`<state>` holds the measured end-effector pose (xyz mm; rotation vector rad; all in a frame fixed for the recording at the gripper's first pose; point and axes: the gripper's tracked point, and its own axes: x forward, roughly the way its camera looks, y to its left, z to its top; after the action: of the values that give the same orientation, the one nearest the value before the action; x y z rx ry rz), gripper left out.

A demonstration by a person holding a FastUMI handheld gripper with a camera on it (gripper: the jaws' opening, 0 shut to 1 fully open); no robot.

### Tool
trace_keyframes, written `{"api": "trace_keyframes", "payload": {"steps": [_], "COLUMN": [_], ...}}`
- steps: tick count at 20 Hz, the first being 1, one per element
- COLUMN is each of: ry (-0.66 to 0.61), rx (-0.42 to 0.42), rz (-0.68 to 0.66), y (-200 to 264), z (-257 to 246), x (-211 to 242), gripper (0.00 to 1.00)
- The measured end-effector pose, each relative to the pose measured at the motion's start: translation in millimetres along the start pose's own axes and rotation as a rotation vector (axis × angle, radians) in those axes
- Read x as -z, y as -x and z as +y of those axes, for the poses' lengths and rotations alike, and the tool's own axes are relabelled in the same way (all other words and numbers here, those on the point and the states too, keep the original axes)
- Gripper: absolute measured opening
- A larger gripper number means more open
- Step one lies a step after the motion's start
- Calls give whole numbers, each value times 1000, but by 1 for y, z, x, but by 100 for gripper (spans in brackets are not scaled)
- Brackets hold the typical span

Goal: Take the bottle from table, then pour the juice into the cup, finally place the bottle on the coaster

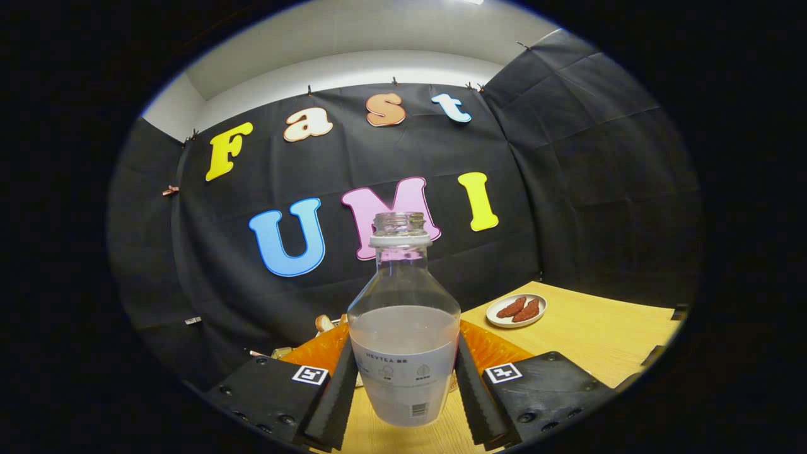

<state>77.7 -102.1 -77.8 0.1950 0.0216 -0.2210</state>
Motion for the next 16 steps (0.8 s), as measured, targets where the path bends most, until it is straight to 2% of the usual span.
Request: {"api": "trace_keyframes", "payload": {"steps": [11, 16], "ry": [84, 142], "rx": [87, 172], "rz": [-71, -48], "y": [-74, -113], "z": [-3, -16], "x": [15, 54], "gripper": [75, 75]}}
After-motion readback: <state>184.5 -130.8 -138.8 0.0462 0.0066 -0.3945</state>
